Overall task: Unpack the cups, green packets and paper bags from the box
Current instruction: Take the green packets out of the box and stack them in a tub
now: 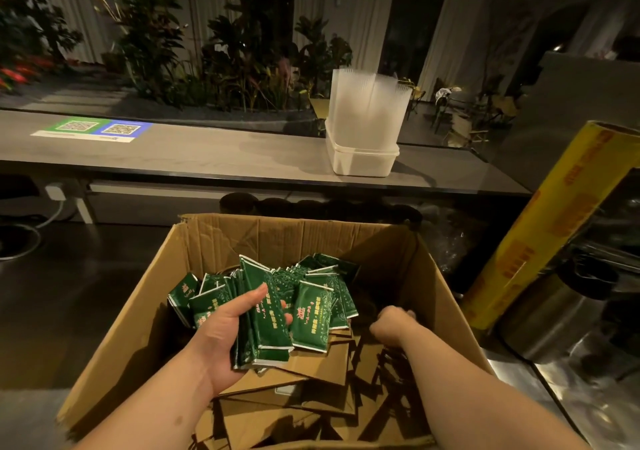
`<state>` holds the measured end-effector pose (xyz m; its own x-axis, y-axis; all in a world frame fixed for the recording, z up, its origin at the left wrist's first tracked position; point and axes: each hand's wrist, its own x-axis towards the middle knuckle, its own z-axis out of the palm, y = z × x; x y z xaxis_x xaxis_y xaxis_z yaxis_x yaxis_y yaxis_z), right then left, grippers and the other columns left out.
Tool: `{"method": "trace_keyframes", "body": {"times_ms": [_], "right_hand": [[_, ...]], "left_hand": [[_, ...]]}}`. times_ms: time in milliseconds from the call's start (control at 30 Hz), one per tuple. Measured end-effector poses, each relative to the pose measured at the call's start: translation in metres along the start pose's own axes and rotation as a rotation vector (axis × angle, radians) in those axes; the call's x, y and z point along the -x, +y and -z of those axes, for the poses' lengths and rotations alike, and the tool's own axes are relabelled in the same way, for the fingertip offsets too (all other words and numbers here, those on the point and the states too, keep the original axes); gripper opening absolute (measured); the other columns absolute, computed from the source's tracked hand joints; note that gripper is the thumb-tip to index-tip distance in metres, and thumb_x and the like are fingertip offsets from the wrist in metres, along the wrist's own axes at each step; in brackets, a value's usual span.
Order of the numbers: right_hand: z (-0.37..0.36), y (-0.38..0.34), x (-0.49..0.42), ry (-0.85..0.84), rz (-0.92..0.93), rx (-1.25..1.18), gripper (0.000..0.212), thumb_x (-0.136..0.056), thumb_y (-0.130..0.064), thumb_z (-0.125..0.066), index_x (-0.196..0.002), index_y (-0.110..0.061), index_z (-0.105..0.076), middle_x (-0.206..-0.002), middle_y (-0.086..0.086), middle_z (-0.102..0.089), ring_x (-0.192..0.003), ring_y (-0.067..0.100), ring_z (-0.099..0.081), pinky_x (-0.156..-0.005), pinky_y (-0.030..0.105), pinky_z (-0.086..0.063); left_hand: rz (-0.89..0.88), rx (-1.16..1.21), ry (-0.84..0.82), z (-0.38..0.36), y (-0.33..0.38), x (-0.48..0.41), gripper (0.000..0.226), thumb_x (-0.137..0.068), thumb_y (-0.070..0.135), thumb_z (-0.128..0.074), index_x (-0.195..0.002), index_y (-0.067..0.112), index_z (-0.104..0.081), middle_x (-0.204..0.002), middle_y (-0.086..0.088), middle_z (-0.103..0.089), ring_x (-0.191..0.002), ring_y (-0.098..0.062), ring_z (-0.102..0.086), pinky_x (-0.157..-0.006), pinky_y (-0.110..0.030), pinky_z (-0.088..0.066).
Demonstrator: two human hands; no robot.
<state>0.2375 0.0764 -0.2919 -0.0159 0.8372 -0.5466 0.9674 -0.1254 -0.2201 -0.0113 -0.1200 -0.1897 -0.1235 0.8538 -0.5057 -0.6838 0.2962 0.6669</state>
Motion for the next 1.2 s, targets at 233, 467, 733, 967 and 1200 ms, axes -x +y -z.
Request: {"method": "trace_keyframes", "body": {"times_ms": [233, 467, 733, 967, 1200], "right_hand": [[0.009, -0.004, 0.020, 0.244, 0.035, -0.125, 0.027, -0.095, -0.020, -0.065, -0.122, -0.016, -0.065, -0.110, 0.008, -0.066, -0.103, 0.026, -0.064, -0.096, 0.039, -0.055], [0.039, -0.068, 0.118, 0.683, 0.572, -0.537, 0.020, -0.097, -0.013, -0.065, -0.116, -0.021, -0.065, -0.101, -0.014, -0.061, -0.095, 0.007, -0.063, -0.072, 0.014, -0.051], [-0.027, -0.114, 0.199, 0.534, 1.072, -0.379, 0.012, -0.094, -0.034, -0.063, -0.101, -0.025, -0.064, -0.098, -0.016, -0.062, -0.094, 0.003, -0.059, -0.080, 0.020, -0.055], [-0.023, -0.112, 0.196, 0.097, 0.797, -1.022, 0.009, -0.099, -0.018, -0.064, -0.097, -0.010, -0.067, -0.092, 0.003, -0.068, -0.084, 0.007, -0.066, -0.072, 0.021, -0.056], [-0.005, -0.107, 0.212, -0.044, 0.689, -0.857, 0.027, -0.096, -0.011, -0.066, -0.118, -0.026, -0.061, -0.115, -0.005, -0.063, -0.103, 0.010, -0.065, -0.069, 0.015, -0.056]], "left_hand": [[0.007, 0.011, -0.020, 0.001, 0.001, 0.007, 0.061, -0.077, 0.037, -0.074, -0.120, -0.005, -0.069, -0.130, -0.033, -0.062, -0.129, -0.049, -0.056, -0.114, -0.062, -0.038], [0.000, 0.028, -0.009, 0.002, 0.005, 0.007, 0.049, -0.078, 0.036, -0.073, -0.107, -0.003, -0.077, -0.120, -0.028, -0.070, -0.117, -0.046, -0.064, -0.112, -0.063, -0.040], [-0.050, -0.004, 0.039, 0.005, 0.004, 0.012, 0.046, -0.088, 0.048, -0.069, -0.103, 0.005, -0.076, -0.100, -0.022, -0.074, -0.093, -0.041, -0.070, -0.085, -0.050, -0.055], [-0.028, -0.010, 0.015, 0.010, 0.001, 0.005, 0.060, -0.083, 0.046, -0.074, -0.122, 0.001, -0.067, -0.108, -0.024, -0.068, -0.101, -0.043, -0.067, -0.100, -0.058, -0.049], [-0.045, -0.177, 0.007, -0.009, -0.003, 0.021, 0.084, -0.067, 0.048, -0.086, -0.140, 0.021, -0.055, -0.125, -0.025, -0.066, -0.109, -0.044, -0.067, -0.076, -0.050, -0.059]]}}
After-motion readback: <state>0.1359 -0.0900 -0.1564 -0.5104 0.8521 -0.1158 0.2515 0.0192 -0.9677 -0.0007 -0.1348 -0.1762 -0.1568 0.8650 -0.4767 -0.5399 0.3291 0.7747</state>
